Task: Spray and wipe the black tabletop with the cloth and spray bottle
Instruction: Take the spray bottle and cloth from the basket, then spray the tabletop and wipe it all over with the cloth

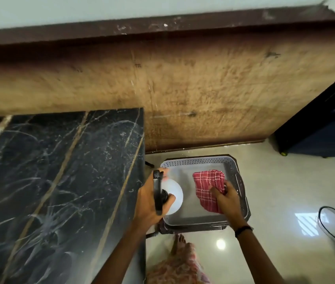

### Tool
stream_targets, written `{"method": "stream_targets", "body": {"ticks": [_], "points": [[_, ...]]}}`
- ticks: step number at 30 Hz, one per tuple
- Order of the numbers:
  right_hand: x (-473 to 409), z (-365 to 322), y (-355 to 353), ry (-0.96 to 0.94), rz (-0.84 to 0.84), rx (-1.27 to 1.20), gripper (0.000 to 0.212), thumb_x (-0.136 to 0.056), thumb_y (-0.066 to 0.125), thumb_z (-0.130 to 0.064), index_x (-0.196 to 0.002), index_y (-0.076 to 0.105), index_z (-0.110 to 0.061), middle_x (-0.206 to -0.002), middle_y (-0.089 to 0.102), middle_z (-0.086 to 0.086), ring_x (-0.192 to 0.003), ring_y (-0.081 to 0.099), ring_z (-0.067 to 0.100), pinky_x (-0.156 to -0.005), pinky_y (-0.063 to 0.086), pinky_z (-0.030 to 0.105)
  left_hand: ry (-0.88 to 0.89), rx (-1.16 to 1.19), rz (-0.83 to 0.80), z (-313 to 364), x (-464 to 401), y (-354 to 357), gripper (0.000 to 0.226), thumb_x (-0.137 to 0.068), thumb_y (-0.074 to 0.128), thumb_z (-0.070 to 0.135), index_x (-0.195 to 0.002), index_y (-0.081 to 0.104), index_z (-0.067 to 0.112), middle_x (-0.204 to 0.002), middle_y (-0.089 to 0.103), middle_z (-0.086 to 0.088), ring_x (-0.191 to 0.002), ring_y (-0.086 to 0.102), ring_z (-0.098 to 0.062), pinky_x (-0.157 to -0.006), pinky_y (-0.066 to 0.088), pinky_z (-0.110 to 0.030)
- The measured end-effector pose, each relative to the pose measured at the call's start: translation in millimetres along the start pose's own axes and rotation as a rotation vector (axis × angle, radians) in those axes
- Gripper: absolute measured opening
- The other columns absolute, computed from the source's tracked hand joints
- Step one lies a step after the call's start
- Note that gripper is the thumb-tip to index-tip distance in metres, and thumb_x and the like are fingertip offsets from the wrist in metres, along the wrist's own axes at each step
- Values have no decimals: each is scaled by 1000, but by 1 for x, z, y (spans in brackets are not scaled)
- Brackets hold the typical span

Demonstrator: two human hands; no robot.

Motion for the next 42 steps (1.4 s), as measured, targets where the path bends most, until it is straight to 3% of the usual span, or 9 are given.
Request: {"method": "stream_targets", "body": {"ticks": [5, 9, 11, 13, 17, 21, 31, 38, 42], "points": [[75, -53, 52, -106, -113, -96, 22, -88, 63, -21, -108, 55, -22, -103, 67, 2, -90, 68, 18, -69, 57, 27, 113, 152, 163, 21, 58, -86, 47, -67, 57, 16, -111, 58, -2, -122, 63, 1, -104, 65, -24, -95, 47, -37], [133, -71, 125, -144, -188, -98, 19, -87, 65, -21, -97, 54, -32, -96, 67, -4, -86, 67, 15, -69, 53, 27, 12, 234, 355, -14, 118, -170, 40, -64, 58, 20, -103, 63, 26, -86, 70, 19, -65, 66, -26, -75, 53, -33], [161, -73, 170, -134, -226, -110, 19, -87, 65, -19, -96, 55, -32, -95, 67, -6, -85, 66, 13, -67, 52, 25, -68, 289, 491, -42, 151, -219, 33, -61, 60, 22, -88, 66, 39, -72, 69, 10, -57, 62, -23, -65, 54, -30], [192, -71, 220, -105, -267, -104, 19, -86, 67, -16, -98, 58, -28, -96, 69, -2, -87, 68, 17, -74, 55, 33, -47, 266, 551, -58, 185, -270, 35, -66, 58, 9, -93, 66, 29, -76, 68, -3, -52, 57, -28, -57, 52, -35], [248, -63, 318, -93, -331, -72, 18, -84, 70, -13, -97, 63, -22, -97, 72, 4, -87, 70, 21, -78, 56, 38, -157, 244, 567, -109, 247, -359, 40, -66, 58, 5, -105, 62, 8, -63, 57, -6, -48, 50, -21, -52, 46, -28], [293, -57, 414, -88, -459, 4, 17, -86, 68, -13, -98, 61, -23, -98, 70, 1, -86, 68, 16, -70, 52, 26, -303, 126, 507, -157, 295, -425, 46, -62, 62, 6, -107, 62, 16, -87, 66, 1, -59, 55, -20, -64, 46, -30], [344, -62, 572, -82, -796, 181, 29, -84, 71, -23, -111, 60, -19, -107, 70, 1, -94, 68, 17, -81, 55, 31, -476, 70, 493, -211, 345, -486, 33, -68, 62, -16, -83, 60, 13, -56, 49, 2, -48, 41, -20, -50, 39, -28], [326, -51, 577, -518, -515, 720, 43, -90, 58, -14, -131, 47, -11, -129, 52, 6, -122, 48, 25, -105, 41, 41, -550, 14, 378, -237, 333, -489, 26, -65, 60, -7, -74, 55, 16, -68, 53, -7, -57, 42, -18, -56, 36, -32], [342, -38, 569, -716, -584, 945, 59, -92, 53, -9, -146, 32, -11, -152, 31, 5, -139, 28, 24, -117, 24, 35, -621, -72, 237, -254, 320, -473, 16, -65, 58, -1, -65, 50, 14, -60, 49, -6, -56, 40, -21, -56, 32, -32]]}}
Point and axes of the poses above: each hand's wrist, its own x-axis away from the middle knuckle, its own y-axis out of the palm, z = x × y, the point moved 8 cm from there along -x, towards the middle knuckle
